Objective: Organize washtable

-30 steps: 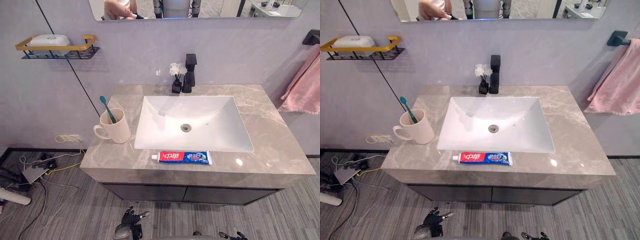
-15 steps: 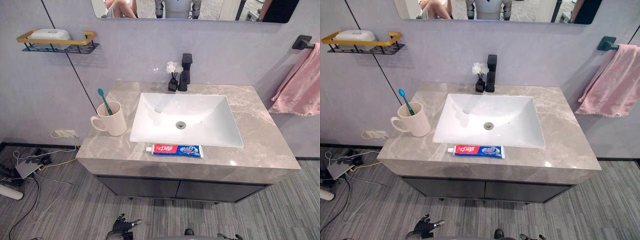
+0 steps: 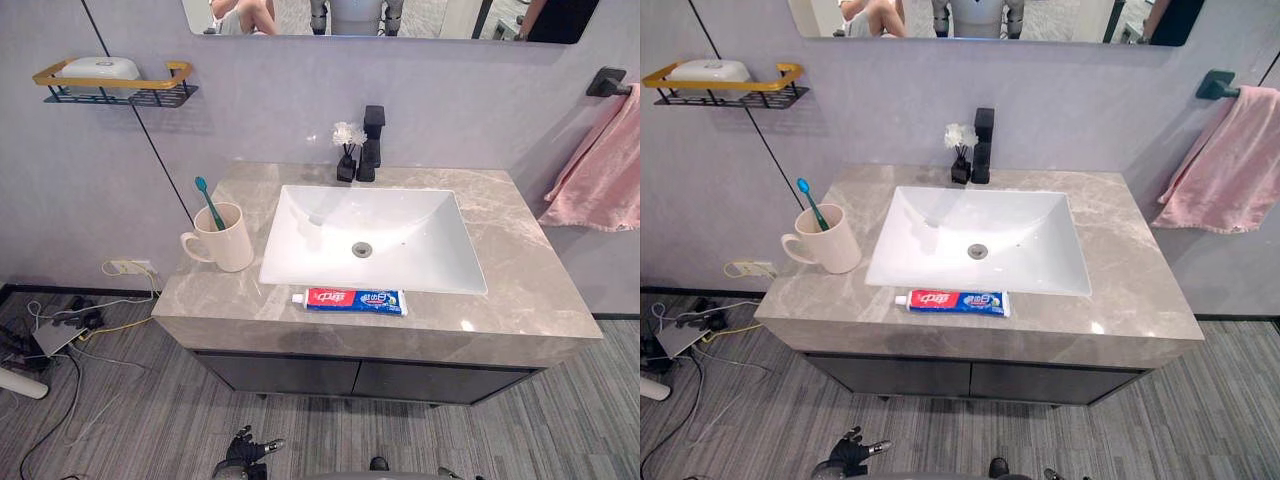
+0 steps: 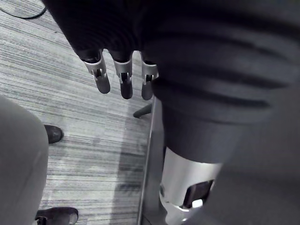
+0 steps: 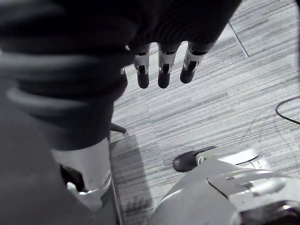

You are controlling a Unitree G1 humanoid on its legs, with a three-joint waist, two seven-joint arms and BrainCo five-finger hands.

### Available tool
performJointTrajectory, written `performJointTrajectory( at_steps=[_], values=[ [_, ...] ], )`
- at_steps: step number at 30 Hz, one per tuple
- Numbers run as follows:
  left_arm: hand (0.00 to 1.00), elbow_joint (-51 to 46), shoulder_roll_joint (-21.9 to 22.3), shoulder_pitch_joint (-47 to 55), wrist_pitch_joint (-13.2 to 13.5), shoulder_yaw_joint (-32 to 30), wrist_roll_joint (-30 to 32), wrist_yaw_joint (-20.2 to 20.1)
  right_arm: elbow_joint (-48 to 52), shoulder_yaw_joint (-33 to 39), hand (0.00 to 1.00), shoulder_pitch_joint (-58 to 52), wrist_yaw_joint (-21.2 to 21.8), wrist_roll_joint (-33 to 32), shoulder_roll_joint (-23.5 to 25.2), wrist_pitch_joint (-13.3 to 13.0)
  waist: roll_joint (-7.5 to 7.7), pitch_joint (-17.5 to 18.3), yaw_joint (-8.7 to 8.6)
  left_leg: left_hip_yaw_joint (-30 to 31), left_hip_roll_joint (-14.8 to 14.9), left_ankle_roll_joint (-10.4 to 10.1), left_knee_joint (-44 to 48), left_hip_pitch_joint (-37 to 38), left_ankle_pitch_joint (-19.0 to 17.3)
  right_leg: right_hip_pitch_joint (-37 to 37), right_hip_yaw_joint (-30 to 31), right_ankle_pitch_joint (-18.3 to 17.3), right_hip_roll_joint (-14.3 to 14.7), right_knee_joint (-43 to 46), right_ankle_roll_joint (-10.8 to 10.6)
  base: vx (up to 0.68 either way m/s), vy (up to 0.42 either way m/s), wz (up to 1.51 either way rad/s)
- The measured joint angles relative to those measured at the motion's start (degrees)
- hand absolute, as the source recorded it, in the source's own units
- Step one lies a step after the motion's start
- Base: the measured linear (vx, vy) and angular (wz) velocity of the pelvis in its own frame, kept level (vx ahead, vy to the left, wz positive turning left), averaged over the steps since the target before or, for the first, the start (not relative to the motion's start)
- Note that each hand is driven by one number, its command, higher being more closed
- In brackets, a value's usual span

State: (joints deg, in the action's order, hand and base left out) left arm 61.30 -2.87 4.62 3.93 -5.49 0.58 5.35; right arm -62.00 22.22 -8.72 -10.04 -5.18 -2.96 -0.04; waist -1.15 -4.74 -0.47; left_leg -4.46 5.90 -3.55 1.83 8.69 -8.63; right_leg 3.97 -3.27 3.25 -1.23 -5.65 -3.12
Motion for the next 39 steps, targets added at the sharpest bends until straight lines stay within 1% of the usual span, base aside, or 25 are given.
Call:
performJointTrajectory(
  at_steps=[6, 8, 10, 12, 14, 15, 17, 21, 23, 26, 27, 28, 29, 30, 31, 33, 34, 36, 37, 38, 39],
  values=[
    [0.00, 0.0, -0.4, 0.0, 0.3, 0.4, -0.2, 0.1, 0.0, 2.1, 0.00, 1.1, -0.1, -1.1, 0.4, -0.1, -0.16, -0.4, 0.17, 0.4, 0.4, -0.1, 0.0, 0.1, -0.1, 0.2, -1.4, 0.0, 0.2, 0.0, 0.0, 0.03, -0.007, 0.08],
    [0.00, 0.0, -0.4, 0.0, 0.4, 0.3, -0.5, 0.2, 0.0, 2.3, 0.00, 1.8, -0.1, -1.1, 0.6, -0.3, -0.12, -0.4, 0.50, 0.6, 0.3, -0.1, 0.1, 0.2, -0.1, 0.4, -1.7, 0.0, 0.1, 0.0, 0.0, -0.01, 0.005, 0.08],
    [0.00, -0.1, -0.4, -0.1, 0.4, 0.2, -1.2, 0.6, 0.0, 2.5, 0.00, 2.1, -0.1, -1.1, 0.8, -1.0, -0.04, -0.4, 1.18, 1.5, 0.2, -0.1, 0.3, 0.2, -0.1, 1.0, -3.0, 0.0, -0.2, 0.0, -0.1, -0.04, 0.002, 0.19],
    [0.00, -0.1, -0.4, -0.1, 0.5, -0.1, -1.8, 1.1, 0.0, 2.7, 0.00, 2.2, -0.1, -1.1, 0.8, -1.1, 0.01, -0.5, 1.34, 2.0, 0.0, -0.1, 0.5, 0.2, 0.0, 1.3, -3.5, -0.1, -0.4, 0.0, -0.2, -0.05, 0.003, 0.17],
    [0.00, -0.1, -0.5, 0.0, 0.4, -1.4, -2.3, 1.2, 0.0, 2.7, 0.00, 2.3, -0.1, -1.1, 0.8, -1.1, 0.10, -0.6, 1.22, 2.8, -0.1, -0.1, 0.6, 0.1, 0.0, 2.0, -4.5, -0.4, -0.7, 0.0, -0.5, -0.07, -0.003, 0.22],
    [0.00, -0.3, -0.6, 0.2, 0.5, -1.9, -2.7, 1.4, 0.0, 2.8, 0.00, 2.4, -0.1, -1.1, 0.8, -1.1, 0.48, -0.8, 1.37, 2.8, -0.2, -0.1, 0.5, 0.1, 0.0, 2.2, -4.7, -0.5, -0.8, 0.0, -0.6, -0.07, -0.005, 0.15],
    [0.00, -0.3, -0.9, 0.5, 0.5, -2.9, -2.9, 1.7, 0.0, 2.9, 0.00, 2.8, -0.1, -1.0, 0.8, -1.1, 0.46, -0.9, 1.30, 3.0, -0.3, -0.1, 0.3, 0.1, 0.1, 2.3, -5.7, -0.8, -1.0, 0.0, -0.7, -0.05, -0.005, 0.09],
    [0.00, -1.4, -2.1, 2.3, 0.5, -4.6, -3.4, 3.8, -0.2, 6.2, 0.00, 2.9, -0.3, -1.0, 0.6, -1.1, 0.33, -0.9, 1.36, 4.7, -0.3, -0.1, 0.0, 0.0, 0.3, 2.9, -7.7, -1.2, -1.3, 0.0, -1.0, -0.01, -0.006, 0.21],
    [0.00, -3.7, -2.4, 3.5, 0.4, -7.1, -3.4, 4.9, -0.2, 6.5, 0.00, 3.0, -0.8, -1.0, 0.3, -1.1, 0.51, -1.0, 1.45, 5.2, -0.3, -0.3, -0.5, 0.0, 0.6, 2.9, -8.1, -1.3, -1.3, 0.0, -1.1, 0.03, -0.003, 0.19],
    [0.00, -10.1, -3.2, 4.7, 0.5, -9.0, -3.4, 7.0, -0.2, 6.5, 0.00, 3.2, -1.3, -1.0, 0.0, -1.4, 0.95, -1.0, 1.66, 6.2, -0.5, -0.5, -1.5, 0.1, 1.3, 2.8, -9.4, -1.4, -1.5, 0.0, -1.3, 0.04, 0.007, 0.21],
    [0.00, -15.1, -3.1, 5.7, 0.5, -10.0, -3.4, 7.6, -0.1, 6.5, 0.00, 3.8, -1.3, -0.9, 0.0, -1.6, 0.93, -1.1, 1.80, 6.2, -0.7, -0.5, -1.4, 0.1, 1.3, 2.9, -9.6, -1.4, -1.7, 0.0, -1.3, 0.01, 0.033, 0.08],
    [0.00, -22.8, -3.1, 7.1, 0.8, -10.6, -3.4, 9.1, -0.1, 6.5, 0.00, 4.4, -1.4, -0.9, 0.0, -2.0, 0.80, -1.1, 1.86, 6.2, -0.9, -0.5, -1.3, 0.1, 1.3, 3.2, -10.1, -1.4, -2.0, 0.0, -1.3, -0.01, 0.034, 0.10],
    [0.00, -26.0, -3.1, 7.8, 1.1, -10.9, -3.3, 9.8, -0.1, 6.5, 0.00, 4.5, -1.5, -0.9, 0.0, -2.0, 0.73, -1.2, 1.99, 6.3, -1.0, -0.5, -1.3, 0.1, 1.3, 3.3, -10.3, -1.4, -2.0, 0.0, -1.3, -0.02, 0.022, 0.11],
    [0.00, -30.5, -3.0, 8.3, 1.5, -11.3, -3.3, 10.5, -0.1, 6.4, 0.00, 4.5, -1.5, -0.9, 0.0, -2.1, 0.64, -1.2, 2.51, 6.4, -1.1, -0.5, -1.3, 0.1, 1.3, 3.7, -10.5, -1.4, -2.1, 0.0, -1.3, -0.05, 0.023, 0.08],
    [0.00, -36.8, -2.7, 8.9, 2.1, -12.0, -3.2, 11.5, -0.1, 6.4, 0.00, 4.3, -1.5, -0.8, 0.0, -2.1, 0.58, -1.1, 2.98, 6.5, -1.2, -0.5, -1.3, 0.1, 1.3, 3.8, -10.8, -1.4, -2.3, 0.0, -1.3, -0.04, 0.018, 0.08],
    [0.00, -44.0, -1.7, 9.5, 3.3, -13.8, -3.0, 12.6, 0.1, 6.4, 0.00, 4.3, -1.6, -0.8, 0.0, -2.1, 0.49, -1.2, 3.18, 6.9, -1.5, -0.3, -1.2, -0.1, 1.5, 3.8, -11.0, -1.4, -2.6, 0.0, -1.3, -0.05, 0.025, 0.09],
    [0.00, -46.3, -1.6, 9.7, 3.7, -14.5, -1.8, 13.8, 0.4, 6.4, 0.00, 4.3, -1.5, -0.8, 0.0, -2.1, 0.28, -1.3, 3.21, 7.0, -1.8, -0.2, -1.2, -0.1, 1.6, 3.9, -11.2, -1.4, -2.9, 0.0, -1.4, -0.06, 0.027, 0.09],
    [0.00, -49.0, -1.2, 9.8, 3.7, -15.3, -0.6, 14.7, 0.5, 6.2, 0.00, 4.3, -1.5, -0.8, 0.1, -2.1, 0.10, -1.3, 3.13, 7.2, -2.0, 0.0, -1.2, -0.1, 1.7, 4.0, -11.4, -1.4, -3.1, 0.0, -1.4, -0.05, 0.014, 0.07],
    [0.00, -52.8, -0.6, 10.3, 3.7, -15.5, 1.3, 16.2, 0.5, 6.1, 0.00, 3.8, -1.5, -0.8, 0.3, -2.1, 0.15, -1.3, 3.21, 7.5, -2.0, 0.1, -1.2, -0.2, 1.7, 4.0, -11.7, -1.4, -3.1, 0.1, -1.4, -0.05, 0.010, 0.09],
    [0.00, -54.5, -0.3, 10.3, 3.7, -15.5, 1.9, 16.6, 0.5, 6.0, 0.00, 3.7, -1.5, -0.8, 0.3, -2.1, 0.23, -1.3, 3.43, 7.6, -2.0, 0.2, -1.2, -0.2, 1.8, 4.0, -11.9, -1.4, -3.1, 0.1, -1.4, -0.06, 0.006, 0.11],
    [0.00, -58.2, 0.0, 10.3, 3.7, -15.4, 3.0, 17.5, 0.5, 6.0, 0.00, 3.1, -1.4, -0.8, 0.3, -2.1, 0.27, -1.3, 4.17, 7.8, -2.0, 0.2, -1.2, -0.3, 1.8, 4.0, -12.1, -1.4, -3.1, 0.2, -1.4, -0.04, 0.000, 0.08]
  ],
)
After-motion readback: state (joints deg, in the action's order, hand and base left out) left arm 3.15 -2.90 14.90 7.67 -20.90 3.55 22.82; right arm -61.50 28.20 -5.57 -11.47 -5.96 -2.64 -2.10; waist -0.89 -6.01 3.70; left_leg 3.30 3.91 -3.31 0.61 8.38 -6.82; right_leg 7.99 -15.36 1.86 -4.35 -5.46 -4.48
